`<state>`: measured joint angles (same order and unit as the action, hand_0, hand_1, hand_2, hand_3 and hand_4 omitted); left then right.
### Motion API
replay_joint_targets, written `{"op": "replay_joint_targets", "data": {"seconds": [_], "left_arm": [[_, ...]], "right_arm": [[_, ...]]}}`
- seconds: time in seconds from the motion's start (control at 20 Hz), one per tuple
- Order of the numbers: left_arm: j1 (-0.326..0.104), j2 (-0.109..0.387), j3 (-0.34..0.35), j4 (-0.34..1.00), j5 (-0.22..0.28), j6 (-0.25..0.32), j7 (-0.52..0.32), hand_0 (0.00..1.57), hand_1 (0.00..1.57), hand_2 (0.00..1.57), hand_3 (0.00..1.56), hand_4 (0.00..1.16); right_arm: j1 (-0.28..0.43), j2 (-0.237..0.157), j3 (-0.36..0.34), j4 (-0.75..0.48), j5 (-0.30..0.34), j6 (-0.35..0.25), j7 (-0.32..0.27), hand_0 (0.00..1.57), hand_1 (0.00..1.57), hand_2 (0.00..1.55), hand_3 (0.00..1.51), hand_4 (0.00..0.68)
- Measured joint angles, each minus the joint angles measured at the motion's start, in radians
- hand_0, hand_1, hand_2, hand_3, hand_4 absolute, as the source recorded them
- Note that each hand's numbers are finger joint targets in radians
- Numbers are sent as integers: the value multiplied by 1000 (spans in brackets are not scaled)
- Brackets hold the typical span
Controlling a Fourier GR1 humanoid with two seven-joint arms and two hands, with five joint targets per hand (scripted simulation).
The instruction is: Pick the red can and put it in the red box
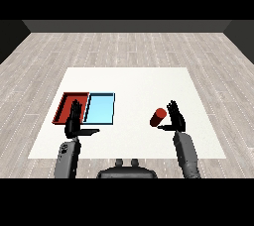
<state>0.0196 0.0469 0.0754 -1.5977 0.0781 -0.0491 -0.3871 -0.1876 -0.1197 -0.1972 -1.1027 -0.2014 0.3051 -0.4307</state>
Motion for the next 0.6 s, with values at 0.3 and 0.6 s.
{"op": "replay_joint_targets", "data": {"seconds": [0.3, 0.6], "left_arm": [[6, -4, -11, -38, -2, 8, 30, 0, 0, 0, 0, 0], [2, -4, -7, -31, 3, 5, 22, 0, 0, 0, 0, 0]], "right_arm": [[1, 2, 5, 0, -30, -2, 20, 0, 0, 0, 0, 0], [-34, 19, 17, 55, -25, -30, 5, 0, 0, 0, 0, 0]]}}
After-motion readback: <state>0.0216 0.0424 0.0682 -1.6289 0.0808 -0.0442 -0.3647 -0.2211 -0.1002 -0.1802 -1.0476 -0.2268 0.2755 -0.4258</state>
